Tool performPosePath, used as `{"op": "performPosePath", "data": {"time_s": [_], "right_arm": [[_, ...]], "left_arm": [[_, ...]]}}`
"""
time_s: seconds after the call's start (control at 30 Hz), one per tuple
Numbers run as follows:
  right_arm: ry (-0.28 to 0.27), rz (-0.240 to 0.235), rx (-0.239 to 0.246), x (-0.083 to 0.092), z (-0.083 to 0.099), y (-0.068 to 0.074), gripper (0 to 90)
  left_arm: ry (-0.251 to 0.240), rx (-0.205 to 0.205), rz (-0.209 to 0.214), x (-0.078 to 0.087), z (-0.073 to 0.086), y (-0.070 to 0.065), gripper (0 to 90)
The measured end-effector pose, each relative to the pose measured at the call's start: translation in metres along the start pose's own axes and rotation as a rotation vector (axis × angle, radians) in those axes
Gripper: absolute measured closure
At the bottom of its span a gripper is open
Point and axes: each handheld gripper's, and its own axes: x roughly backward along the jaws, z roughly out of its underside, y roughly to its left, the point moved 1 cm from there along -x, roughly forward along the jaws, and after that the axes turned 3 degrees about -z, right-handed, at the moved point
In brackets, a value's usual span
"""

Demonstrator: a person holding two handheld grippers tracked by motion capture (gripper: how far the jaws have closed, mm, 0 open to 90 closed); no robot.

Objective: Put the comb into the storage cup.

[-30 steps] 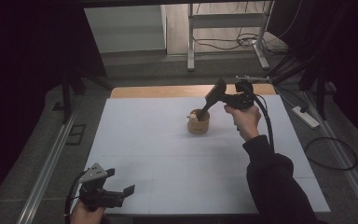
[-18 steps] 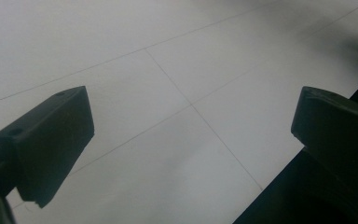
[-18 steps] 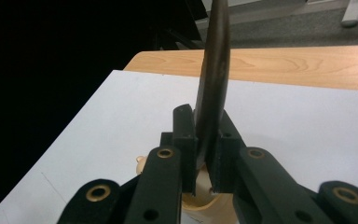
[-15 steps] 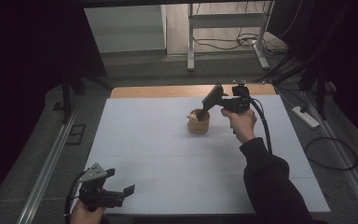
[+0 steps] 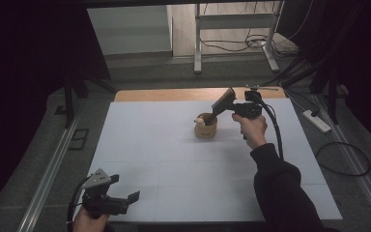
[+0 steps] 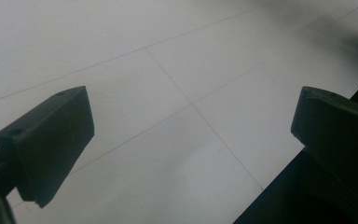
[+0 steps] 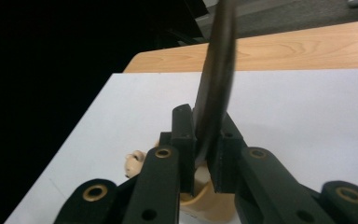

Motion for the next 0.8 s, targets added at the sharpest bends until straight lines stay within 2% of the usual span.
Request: {"op": "performPosePath", "data": {"time_s": [0.23,0.33,0.57,0.8], "right_arm": [[0.009,0.049,0.004,0.0003,0.0016,-0.006,77.3],[0.017,0.073,0.021,0.0003,0.0017,-0.0061,71.8],[0.022,0.067,0.039,0.0022,0.0004,-0.0033,61.0],[0.039,0.102,0.086,0.0058,0.0001,-0.0012,48.6]], "left_arm": [[0.0,0.004,-0.001,0.0001,0.0001,0.0004,0.0],[-0.001,0.006,0.001,0.0001,0.0001,0.0004,0.0],[0.001,0.003,-0.002,0.0,0.0,0.0003,0.0],[0.001,0.003,-0.003,-0.0001,0.0,0.0001,0.0]]}}
